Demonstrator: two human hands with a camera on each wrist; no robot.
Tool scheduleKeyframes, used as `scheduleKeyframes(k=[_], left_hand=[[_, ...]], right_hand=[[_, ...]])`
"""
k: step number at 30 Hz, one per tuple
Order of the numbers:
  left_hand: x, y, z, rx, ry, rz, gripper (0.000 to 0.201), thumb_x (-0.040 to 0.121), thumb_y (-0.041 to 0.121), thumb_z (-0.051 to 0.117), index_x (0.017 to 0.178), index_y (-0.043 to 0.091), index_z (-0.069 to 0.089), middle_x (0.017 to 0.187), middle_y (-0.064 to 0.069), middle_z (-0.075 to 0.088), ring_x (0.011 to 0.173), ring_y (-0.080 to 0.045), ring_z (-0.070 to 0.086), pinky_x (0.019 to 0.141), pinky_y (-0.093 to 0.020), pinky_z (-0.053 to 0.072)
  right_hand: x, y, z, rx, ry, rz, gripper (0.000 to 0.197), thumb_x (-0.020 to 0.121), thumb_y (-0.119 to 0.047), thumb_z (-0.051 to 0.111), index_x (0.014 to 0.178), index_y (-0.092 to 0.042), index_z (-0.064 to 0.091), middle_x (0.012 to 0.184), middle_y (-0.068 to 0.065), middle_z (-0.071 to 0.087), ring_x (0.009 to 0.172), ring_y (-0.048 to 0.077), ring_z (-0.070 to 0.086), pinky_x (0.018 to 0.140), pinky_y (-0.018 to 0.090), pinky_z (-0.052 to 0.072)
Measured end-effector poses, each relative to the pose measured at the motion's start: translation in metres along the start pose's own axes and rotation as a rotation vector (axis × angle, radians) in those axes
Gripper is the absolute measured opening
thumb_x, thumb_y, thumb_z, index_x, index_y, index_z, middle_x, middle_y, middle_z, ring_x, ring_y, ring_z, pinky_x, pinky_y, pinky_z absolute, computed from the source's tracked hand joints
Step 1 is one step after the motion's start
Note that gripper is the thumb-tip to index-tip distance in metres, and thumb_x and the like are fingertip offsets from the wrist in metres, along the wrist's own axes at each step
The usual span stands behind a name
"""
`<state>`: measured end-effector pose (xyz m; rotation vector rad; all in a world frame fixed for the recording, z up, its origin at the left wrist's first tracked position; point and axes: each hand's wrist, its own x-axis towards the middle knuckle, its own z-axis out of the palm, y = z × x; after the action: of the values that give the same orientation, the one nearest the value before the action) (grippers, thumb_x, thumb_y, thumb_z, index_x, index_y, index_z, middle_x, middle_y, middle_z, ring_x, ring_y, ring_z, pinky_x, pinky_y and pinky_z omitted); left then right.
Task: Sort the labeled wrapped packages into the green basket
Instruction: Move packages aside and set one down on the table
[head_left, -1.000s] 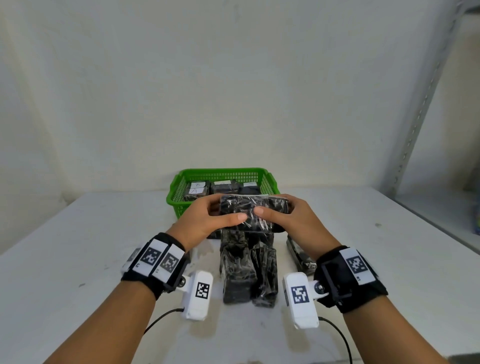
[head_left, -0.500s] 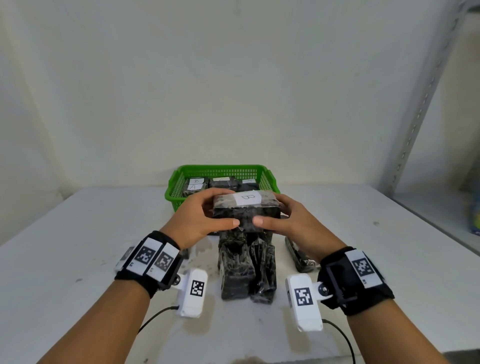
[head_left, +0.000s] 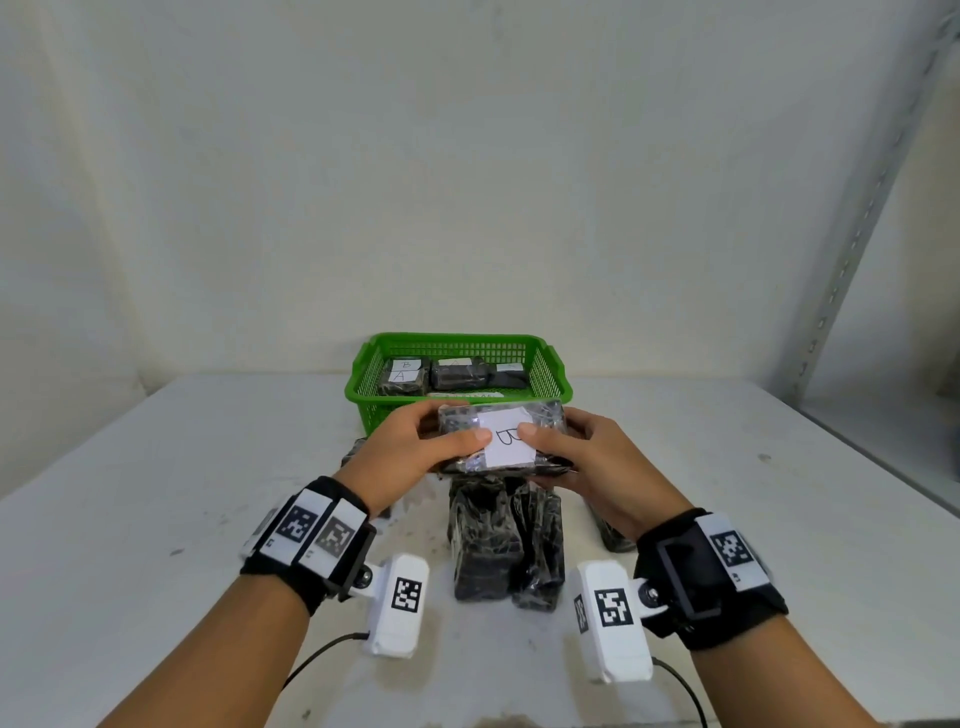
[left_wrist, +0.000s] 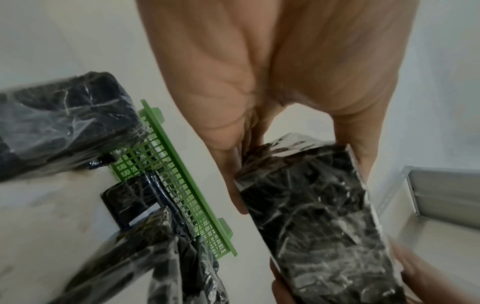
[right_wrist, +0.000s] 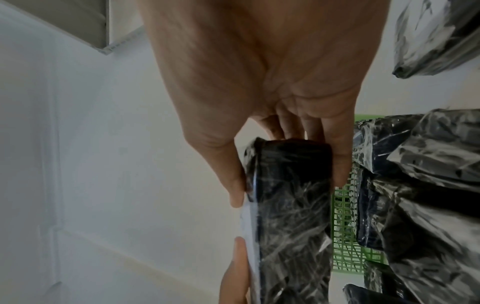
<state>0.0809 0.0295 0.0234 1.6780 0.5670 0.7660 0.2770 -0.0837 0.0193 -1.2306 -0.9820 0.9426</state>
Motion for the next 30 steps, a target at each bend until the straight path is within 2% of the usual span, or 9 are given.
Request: scheduleKeyframes(k=[3, 5, 10, 13, 19, 22, 25, 27, 30], left_hand=[[-0.002, 0.002, 0.003, 0.009, 0.016, 0.012, 0.053, 0.073, 0.014, 0.084, 0.121, 0.014, 0.064, 0.111, -0.004, 0.074, 0.105, -0.021, 0.070, 0.089, -0.030, 0.058], [-0.003, 0.002, 0.004, 0.005, 0.003, 0.023, 0.054, 0.075, 0.004, 0.081, 0.124, 0.013, 0.061, 0.112, -0.003, 0.073, 0.104, -0.017, 0.071, 0.087, -0.025, 0.058], [-0.003, 0.002, 0.006, -0.043, -0.052, -0.010, 0.062, 0.068, 0.033, 0.086, 0.123, 0.015, 0.064, 0.118, -0.004, 0.072, 0.112, -0.023, 0.068, 0.102, -0.046, 0.050], [-0.002, 0.002, 0.004, -0.087, -0.016, -0.002, 0.059, 0.066, 0.036, 0.083, 0.117, 0.013, 0.068, 0.115, -0.007, 0.073, 0.109, -0.026, 0.069, 0.103, -0.050, 0.048], [-0.002, 0.001, 0.001, -0.182, -0.058, -0.030, 0.055, 0.075, 0.016, 0.082, 0.124, 0.005, 0.061, 0.120, -0.012, 0.070, 0.114, -0.030, 0.066, 0.102, -0.046, 0.050], [-0.003, 0.000, 0.001, -0.178, -0.062, -0.011, 0.063, 0.067, 0.022, 0.083, 0.124, 0.004, 0.062, 0.120, -0.012, 0.070, 0.113, -0.028, 0.067, 0.098, -0.042, 0.053], [-0.004, 0.001, 0.001, -0.189, -0.078, -0.012, 0.063, 0.068, 0.020, 0.082, 0.126, 0.005, 0.060, 0.121, -0.012, 0.070, 0.114, -0.028, 0.067, 0.098, -0.041, 0.053], [-0.004, 0.002, 0.001, -0.155, -0.077, -0.003, 0.064, 0.067, 0.021, 0.083, 0.126, 0.007, 0.061, 0.121, -0.011, 0.070, 0.114, -0.027, 0.067, 0.098, -0.042, 0.053], [-0.005, 0.003, 0.000, -0.069, -0.021, 0.047, 0.063, 0.065, 0.013, 0.089, 0.122, 0.013, 0.063, 0.117, -0.005, 0.072, 0.112, -0.022, 0.068, 0.095, -0.039, 0.054]], right_hand=[[0.000, 0.000, 0.004, -0.023, -0.024, 0.005, 0.047, 0.083, -0.024, 0.083, 0.125, -0.008, 0.070, 0.116, 0.009, 0.079, 0.103, 0.023, 0.076, 0.094, 0.040, 0.059], [0.000, 0.002, 0.006, -0.060, -0.036, -0.015, 0.052, 0.076, -0.033, 0.087, 0.121, -0.009, 0.074, 0.114, 0.007, 0.080, 0.107, 0.024, 0.076, 0.104, 0.046, 0.055], [-0.002, 0.002, 0.007, -0.050, -0.013, -0.070, 0.055, 0.073, -0.037, 0.088, 0.119, -0.010, 0.075, 0.113, 0.006, 0.080, 0.108, 0.025, 0.076, 0.109, 0.050, 0.052], [-0.001, 0.001, 0.006, -0.024, -0.063, -0.048, 0.063, 0.069, -0.028, 0.092, 0.125, -0.008, 0.071, 0.118, 0.008, 0.079, 0.112, 0.027, 0.075, 0.110, 0.050, 0.052], [0.002, 0.007, -0.005, -0.046, -0.088, -0.055, 0.083, 0.057, -0.030, 0.101, 0.129, -0.007, 0.067, 0.123, 0.009, 0.077, 0.117, 0.028, 0.073, 0.110, 0.050, 0.050], [0.001, 0.008, -0.006, -0.056, -0.098, -0.052, 0.092, 0.053, -0.043, 0.102, 0.130, -0.008, 0.066, 0.125, 0.008, 0.076, 0.119, 0.028, 0.071, 0.110, 0.049, 0.049], [0.003, 0.008, -0.008, -0.053, -0.053, -0.044, 0.092, 0.059, -0.052, 0.098, 0.134, -0.011, 0.064, 0.128, 0.008, 0.075, 0.125, 0.028, 0.068, 0.110, 0.049, 0.050], [0.003, 0.008, -0.008, -0.068, -0.040, -0.044, 0.089, 0.065, -0.049, 0.097, 0.138, -0.011, 0.062, 0.131, 0.007, 0.073, 0.128, 0.027, 0.066, 0.111, 0.049, 0.049], [-0.001, 0.005, -0.009, -0.079, -0.050, -0.047, 0.077, 0.067, -0.035, 0.093, 0.134, -0.012, 0.064, 0.126, 0.005, 0.076, 0.117, 0.025, 0.072, 0.105, 0.049, 0.054]])
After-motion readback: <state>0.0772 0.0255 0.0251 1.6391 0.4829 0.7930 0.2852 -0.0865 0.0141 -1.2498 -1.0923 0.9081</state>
